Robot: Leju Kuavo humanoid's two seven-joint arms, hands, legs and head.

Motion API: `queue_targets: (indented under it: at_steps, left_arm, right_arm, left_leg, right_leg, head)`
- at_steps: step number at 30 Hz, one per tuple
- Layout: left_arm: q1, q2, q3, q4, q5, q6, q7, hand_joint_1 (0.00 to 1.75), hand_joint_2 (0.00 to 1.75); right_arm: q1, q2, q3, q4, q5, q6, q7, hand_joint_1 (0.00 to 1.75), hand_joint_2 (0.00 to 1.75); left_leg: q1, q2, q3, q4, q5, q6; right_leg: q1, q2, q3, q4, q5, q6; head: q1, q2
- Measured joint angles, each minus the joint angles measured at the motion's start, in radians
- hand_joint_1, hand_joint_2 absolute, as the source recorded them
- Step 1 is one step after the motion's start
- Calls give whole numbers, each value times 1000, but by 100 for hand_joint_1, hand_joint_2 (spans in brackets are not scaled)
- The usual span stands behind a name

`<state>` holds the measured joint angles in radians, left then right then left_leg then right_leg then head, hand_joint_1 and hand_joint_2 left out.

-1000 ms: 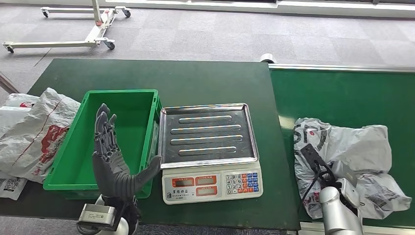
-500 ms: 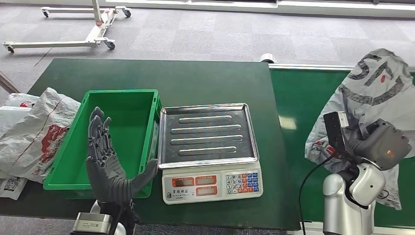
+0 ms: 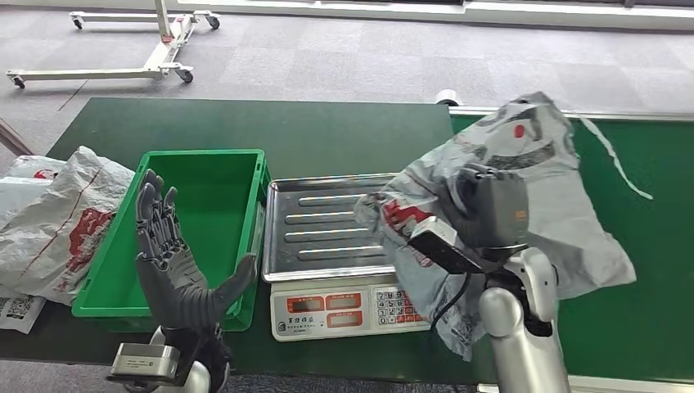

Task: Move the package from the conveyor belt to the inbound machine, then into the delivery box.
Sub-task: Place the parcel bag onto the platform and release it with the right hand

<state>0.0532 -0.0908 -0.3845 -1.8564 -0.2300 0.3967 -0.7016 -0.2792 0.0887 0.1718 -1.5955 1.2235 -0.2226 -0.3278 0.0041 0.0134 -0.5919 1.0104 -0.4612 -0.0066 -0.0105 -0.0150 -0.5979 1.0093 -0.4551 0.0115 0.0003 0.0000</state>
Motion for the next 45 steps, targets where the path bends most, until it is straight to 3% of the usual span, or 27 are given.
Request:
queue_targets:
  at_steps: [4,7,11,15,22,26,30,34,40,45]
  left_arm:
    - [-21,0,0,15,2,-13,0,0,175]
    - [-24,0,0,20,2,-3,0,0,175]
    - [-22,4,0,20,1,20,0,0,175]
    - [-11,11,0,15,-1,38,0,0,175]
    - [18,25,-1,-2,-3,56,-1,0,175]
    - [25,34,-6,-8,-4,73,-1,0,175]
    - [35,38,-9,-11,-11,85,-1,0,175]
    - [42,40,-9,-13,-16,86,-1,0,175]
    - [48,42,-9,-11,-23,73,-1,0,175]
    - [50,36,-8,32,-125,-31,9,0,175]
  right_arm:
    - [-1,-2,226,0,-26,47,-35,175,175]
    - [-6,-11,343,0,-66,53,-36,175,175]
    - [-35,-34,424,5,-110,51,-22,119,175]
    - [-65,-53,460,14,-126,44,-13,0,175]
    - [-77,-72,482,29,-120,0,23,0,175]
    - [-78,-82,485,35,-29,-61,125,0,175]
    - [-82,-89,474,47,144,-124,289,0,0]
    - [-86,-92,432,65,193,-165,377,0,0]
    - [-70,-94,358,72,136,-220,378,0,0]
    - [-9,-96,269,52,91,-354,342,0,0]
  left_leg:
    - [2,0,0,0,0,-1]
    - [2,-1,-1,0,0,0]
    - [2,-1,-1,0,-1,0]
    - [1,-1,-1,0,0,0]
    - [1,-1,-1,0,0,0]
    - [1,-1,-1,0,0,0]
    - [1,-1,-1,0,0,0]
    - [1,-1,-1,0,0,0]
    - [1,-1,0,0,0,0]
    - [1,-1,0,0,-1,0]
  right_leg:
    - [1,0,0,0,0,-1]
    - [0,0,0,0,-1,-1]
    - [-1,0,0,0,-1,0]
    - [-1,0,0,0,0,0]
    - [0,0,0,0,0,0]
    - [0,0,0,0,0,0]
    - [-1,0,0,0,0,0]
    - [-1,0,0,0,0,0]
    - [-1,0,0,0,0,0]
    - [-1,0,-1,0,0,0]
  head:
    - [0,0]
    - [0,0]
    - [0,0]
    - [0,0]
    - [0,0]
    - [0,0]
    - [0,0]
    - [0,0]
    - [0,0]
    - [0,0]
